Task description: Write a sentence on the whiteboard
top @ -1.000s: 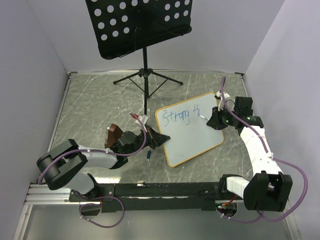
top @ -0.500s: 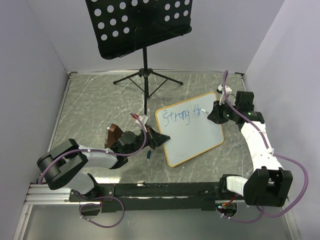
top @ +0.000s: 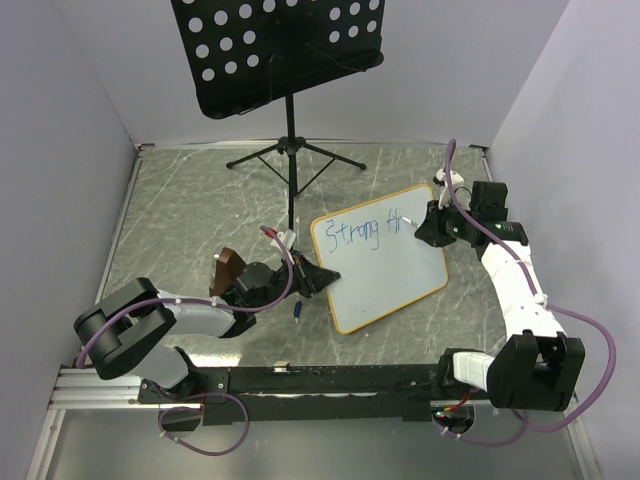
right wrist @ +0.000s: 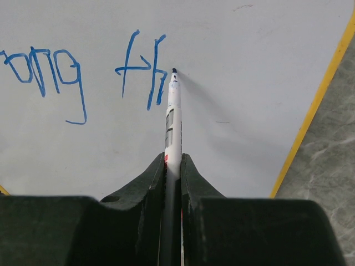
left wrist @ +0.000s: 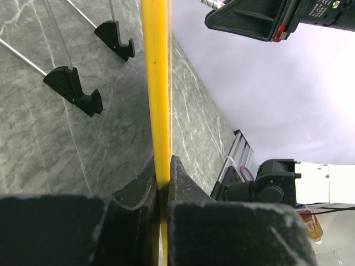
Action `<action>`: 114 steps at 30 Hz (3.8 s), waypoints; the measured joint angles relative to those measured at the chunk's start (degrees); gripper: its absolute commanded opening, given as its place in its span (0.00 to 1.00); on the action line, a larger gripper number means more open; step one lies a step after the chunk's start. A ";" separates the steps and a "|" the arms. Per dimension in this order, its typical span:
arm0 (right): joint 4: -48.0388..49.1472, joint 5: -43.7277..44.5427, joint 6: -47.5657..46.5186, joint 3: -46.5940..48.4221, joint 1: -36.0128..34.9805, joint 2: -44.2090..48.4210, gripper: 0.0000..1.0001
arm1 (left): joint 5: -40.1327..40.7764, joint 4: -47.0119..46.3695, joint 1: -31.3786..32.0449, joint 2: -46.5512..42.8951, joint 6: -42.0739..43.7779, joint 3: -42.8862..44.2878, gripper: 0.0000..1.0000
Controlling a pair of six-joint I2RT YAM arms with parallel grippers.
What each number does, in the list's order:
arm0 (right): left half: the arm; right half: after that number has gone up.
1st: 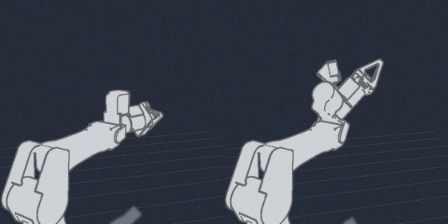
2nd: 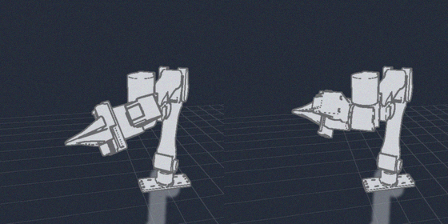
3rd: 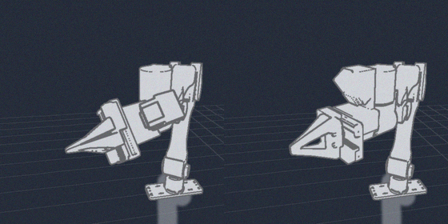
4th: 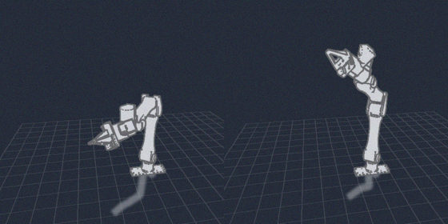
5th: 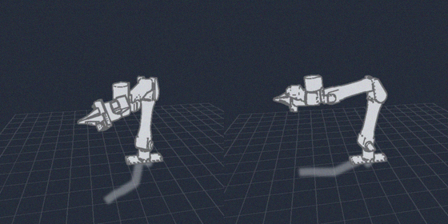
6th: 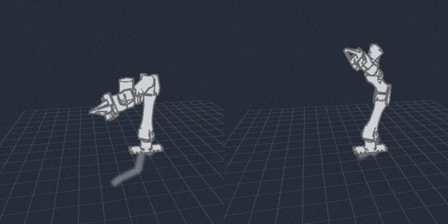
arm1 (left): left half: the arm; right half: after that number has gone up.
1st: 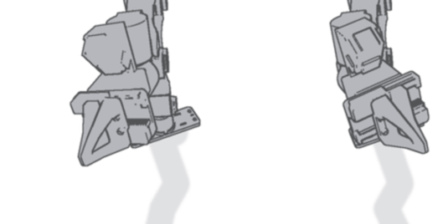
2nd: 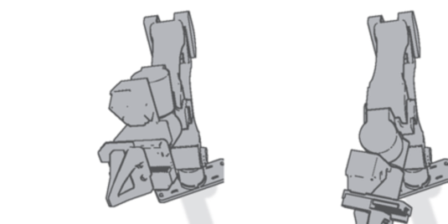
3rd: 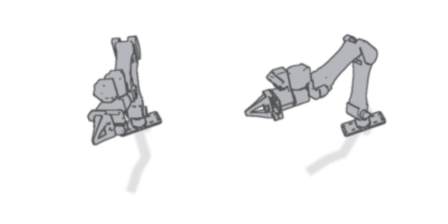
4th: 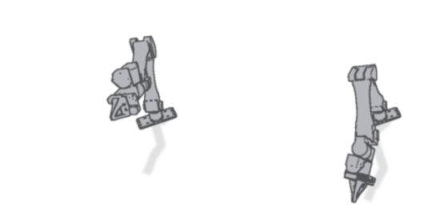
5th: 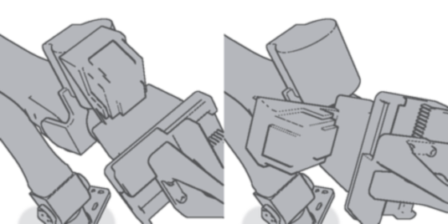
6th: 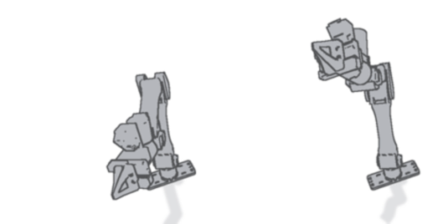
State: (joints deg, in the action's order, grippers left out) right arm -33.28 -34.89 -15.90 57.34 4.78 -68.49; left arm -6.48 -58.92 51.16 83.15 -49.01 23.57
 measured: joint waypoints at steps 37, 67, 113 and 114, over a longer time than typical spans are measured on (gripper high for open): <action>-0.02 -0.09 -0.11 -0.04 0.00 0.02 0.00 | -0.15 0.00 -0.09 0.00 0.00 -0.02 0.01; -0.02 -0.63 -0.22 -0.15 0.00 0.02 0.00 | -0.20 -0.02 -0.09 0.00 -0.04 -0.02 0.01; -1.57 -0.68 -1.86 -2.27 0.52 0.83 0.00 | -0.31 -0.13 -0.39 0.26 -0.76 -0.02 0.01; -1.36 -0.70 -1.70 -2.01 0.52 0.59 0.00 | -0.33 -0.13 -0.39 0.26 -0.81 0.00 0.01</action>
State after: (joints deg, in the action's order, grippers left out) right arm -34.63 -35.59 -17.61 55.33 5.30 -67.90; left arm -6.81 -59.05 50.76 83.42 -49.82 23.57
